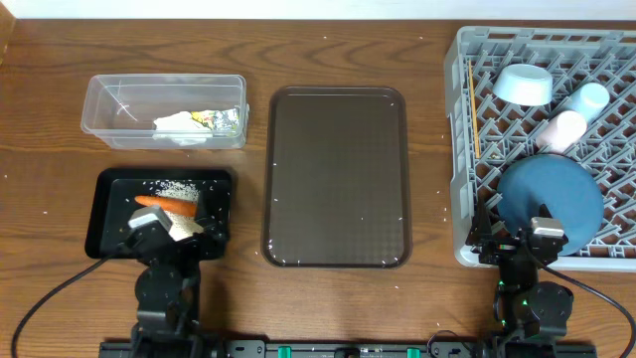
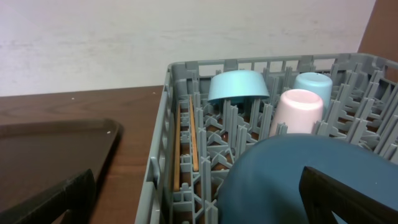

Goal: Sort waste into correct bins and load items into the dishwasher rack

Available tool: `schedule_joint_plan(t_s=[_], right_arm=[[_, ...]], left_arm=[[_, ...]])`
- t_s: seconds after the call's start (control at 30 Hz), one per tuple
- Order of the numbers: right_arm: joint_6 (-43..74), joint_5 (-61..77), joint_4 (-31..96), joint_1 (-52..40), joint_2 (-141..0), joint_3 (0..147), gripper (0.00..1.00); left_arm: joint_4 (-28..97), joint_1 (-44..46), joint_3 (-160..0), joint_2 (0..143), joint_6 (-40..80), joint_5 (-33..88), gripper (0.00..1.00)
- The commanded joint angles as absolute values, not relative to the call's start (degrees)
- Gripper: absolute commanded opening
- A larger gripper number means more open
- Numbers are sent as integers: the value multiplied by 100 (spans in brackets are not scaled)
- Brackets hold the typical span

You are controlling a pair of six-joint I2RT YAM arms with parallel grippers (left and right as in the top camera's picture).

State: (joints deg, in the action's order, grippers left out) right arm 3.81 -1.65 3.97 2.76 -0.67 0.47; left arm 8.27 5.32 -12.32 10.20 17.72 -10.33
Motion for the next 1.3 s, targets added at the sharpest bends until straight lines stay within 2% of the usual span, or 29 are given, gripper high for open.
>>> schedule_joint_plan(t_s=[0.0, 0.43, 0.63, 0.83, 1.27], right_arm=[[309, -148, 410, 336, -27, 32, 99], [309, -148, 410, 336, -27, 32, 99], [309, -148, 410, 336, -27, 32, 99], [309, -148, 410, 336, -27, 32, 99], [309, -148, 410, 336, -27, 32, 99]], left_arm=[[377, 543, -875, 847, 1562, -696, 98], [43, 541, -23, 10, 1459, -574, 98], [-191, 543, -23, 8, 823, -290, 98], [408, 346, -23, 10, 711, -263, 98], [401, -102, -23, 16, 709, -233, 98]])
